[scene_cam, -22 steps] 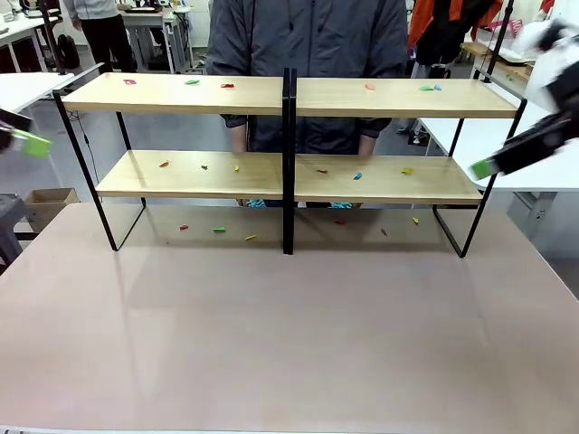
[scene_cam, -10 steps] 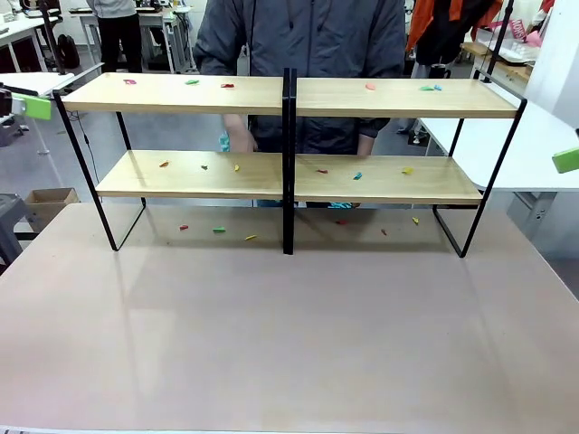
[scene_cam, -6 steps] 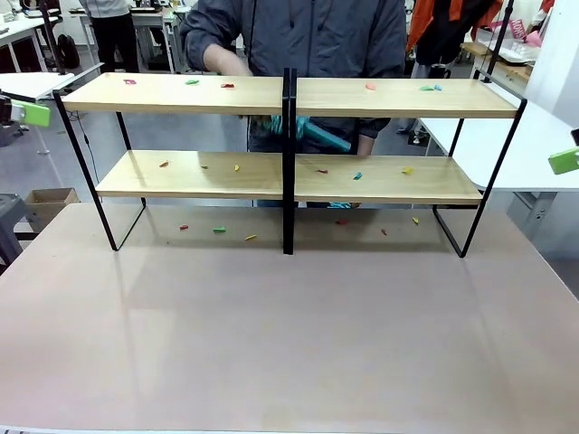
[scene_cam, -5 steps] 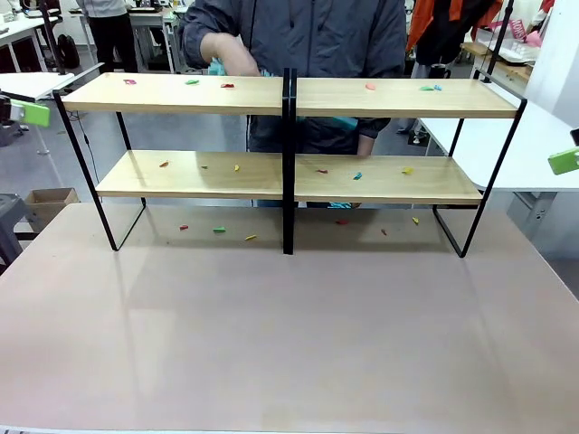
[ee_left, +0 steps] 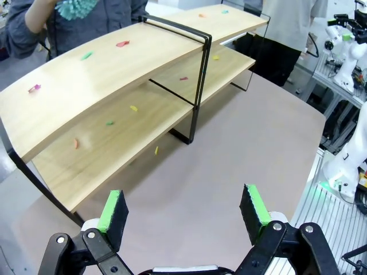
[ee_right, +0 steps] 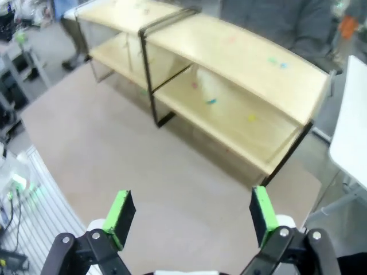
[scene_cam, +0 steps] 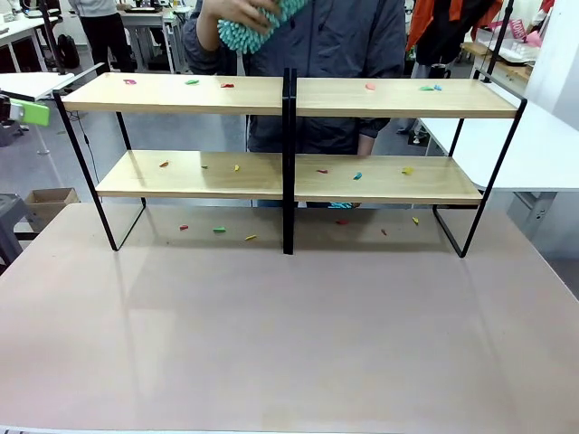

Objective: Clean the shelves.
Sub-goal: Pick up the Duster when the human hands it over.

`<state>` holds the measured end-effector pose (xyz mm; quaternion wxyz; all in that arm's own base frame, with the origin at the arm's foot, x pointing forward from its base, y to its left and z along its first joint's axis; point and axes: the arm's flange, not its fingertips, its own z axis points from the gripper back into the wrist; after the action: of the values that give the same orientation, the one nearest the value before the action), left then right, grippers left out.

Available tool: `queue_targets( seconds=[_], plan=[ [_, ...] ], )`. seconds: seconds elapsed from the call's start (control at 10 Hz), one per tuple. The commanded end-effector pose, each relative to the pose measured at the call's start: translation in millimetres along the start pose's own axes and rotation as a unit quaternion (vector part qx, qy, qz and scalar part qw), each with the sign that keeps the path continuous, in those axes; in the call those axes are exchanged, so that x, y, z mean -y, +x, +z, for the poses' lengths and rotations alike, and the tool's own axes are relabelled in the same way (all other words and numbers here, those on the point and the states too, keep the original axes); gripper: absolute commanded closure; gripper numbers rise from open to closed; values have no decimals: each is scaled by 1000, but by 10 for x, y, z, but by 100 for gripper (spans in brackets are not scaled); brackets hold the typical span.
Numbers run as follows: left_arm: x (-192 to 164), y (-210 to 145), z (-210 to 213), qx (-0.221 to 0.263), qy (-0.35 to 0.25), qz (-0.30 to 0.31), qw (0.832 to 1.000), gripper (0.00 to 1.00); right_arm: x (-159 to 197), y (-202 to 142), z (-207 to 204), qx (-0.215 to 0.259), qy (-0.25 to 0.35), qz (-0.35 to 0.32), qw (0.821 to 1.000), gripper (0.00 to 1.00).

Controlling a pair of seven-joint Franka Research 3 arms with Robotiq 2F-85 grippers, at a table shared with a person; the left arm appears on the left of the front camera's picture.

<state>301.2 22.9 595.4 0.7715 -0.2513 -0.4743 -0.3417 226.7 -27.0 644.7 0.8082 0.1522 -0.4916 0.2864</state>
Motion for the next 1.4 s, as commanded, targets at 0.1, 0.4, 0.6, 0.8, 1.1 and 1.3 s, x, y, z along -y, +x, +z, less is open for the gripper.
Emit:
queue_targets(
  seconds=[0.1, 0.4, 0.6, 0.8, 1.1, 1.3],
  plan=[
    [14, 17, -24, 5, -5, -3, 1000, 0, -266, -474, -198, 25, -42, -57, 997, 0],
    [14, 17, -24, 5, -5, -3, 1000, 0, -48, -483, -368, 17, -30, -74, 997, 0],
    [14, 17, -24, 5, -5, -3, 1000, 0, 38, -452, -420, 22, -31, -82, 996, 0],
    [14, 17, -24, 5, -5, -3, 1000, 0, 36, -463, -414, 20, -27, -78, 996, 0],
    [14, 17, -24, 5, -5, -3, 1000, 0, 263, -2, -267, -1, -35, -75, 997, 0],
    [14, 17, -24, 5, -5, -3, 1000, 0, 263, -2, -267, -1, -35, -75, 997, 0]
  ],
)
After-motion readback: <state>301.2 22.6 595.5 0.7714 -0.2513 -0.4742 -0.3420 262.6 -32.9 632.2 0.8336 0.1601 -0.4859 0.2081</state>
